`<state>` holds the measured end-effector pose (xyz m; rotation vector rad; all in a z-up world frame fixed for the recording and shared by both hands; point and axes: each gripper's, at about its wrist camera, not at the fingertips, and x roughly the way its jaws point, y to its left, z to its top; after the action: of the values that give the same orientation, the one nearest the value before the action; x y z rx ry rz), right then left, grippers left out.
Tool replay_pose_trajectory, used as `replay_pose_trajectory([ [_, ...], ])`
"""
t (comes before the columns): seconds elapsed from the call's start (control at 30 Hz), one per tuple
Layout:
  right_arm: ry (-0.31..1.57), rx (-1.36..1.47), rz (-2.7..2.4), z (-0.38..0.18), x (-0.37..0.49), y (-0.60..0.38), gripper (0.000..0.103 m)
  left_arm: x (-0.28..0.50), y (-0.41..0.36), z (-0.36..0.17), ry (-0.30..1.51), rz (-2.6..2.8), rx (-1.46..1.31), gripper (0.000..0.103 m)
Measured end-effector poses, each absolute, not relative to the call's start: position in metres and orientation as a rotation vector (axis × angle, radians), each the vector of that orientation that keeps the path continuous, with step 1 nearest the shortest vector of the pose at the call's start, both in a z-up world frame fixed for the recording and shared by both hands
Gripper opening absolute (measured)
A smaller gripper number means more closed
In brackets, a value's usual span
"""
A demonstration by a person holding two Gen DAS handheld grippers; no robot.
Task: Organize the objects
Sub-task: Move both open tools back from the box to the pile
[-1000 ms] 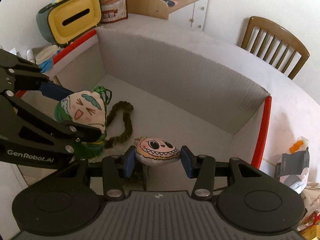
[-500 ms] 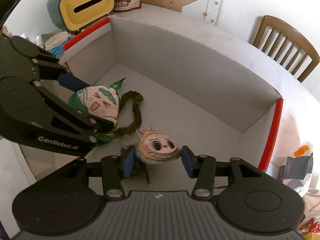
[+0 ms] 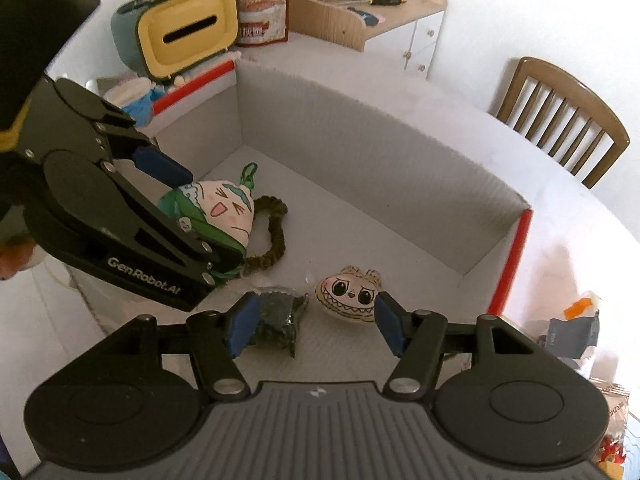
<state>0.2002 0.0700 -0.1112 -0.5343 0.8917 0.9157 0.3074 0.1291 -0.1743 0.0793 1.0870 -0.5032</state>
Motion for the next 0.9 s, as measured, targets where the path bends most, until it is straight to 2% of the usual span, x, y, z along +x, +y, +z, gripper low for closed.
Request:
replay_pose_trajectory([
  [0.77, 0.737, -0.320, 0.915, -0.041, 0.171, -0.011, 0.067, 0.255, 0.117, -0.101, 0.904, -0.507, 0.005, 0.087],
  [0.9, 0.713, -0.278, 0.904, -0.031, 0.166, -0.031, 0.070, 0.243, 0.111, -0.089, 0.875, -0.516, -0.004, 0.087],
])
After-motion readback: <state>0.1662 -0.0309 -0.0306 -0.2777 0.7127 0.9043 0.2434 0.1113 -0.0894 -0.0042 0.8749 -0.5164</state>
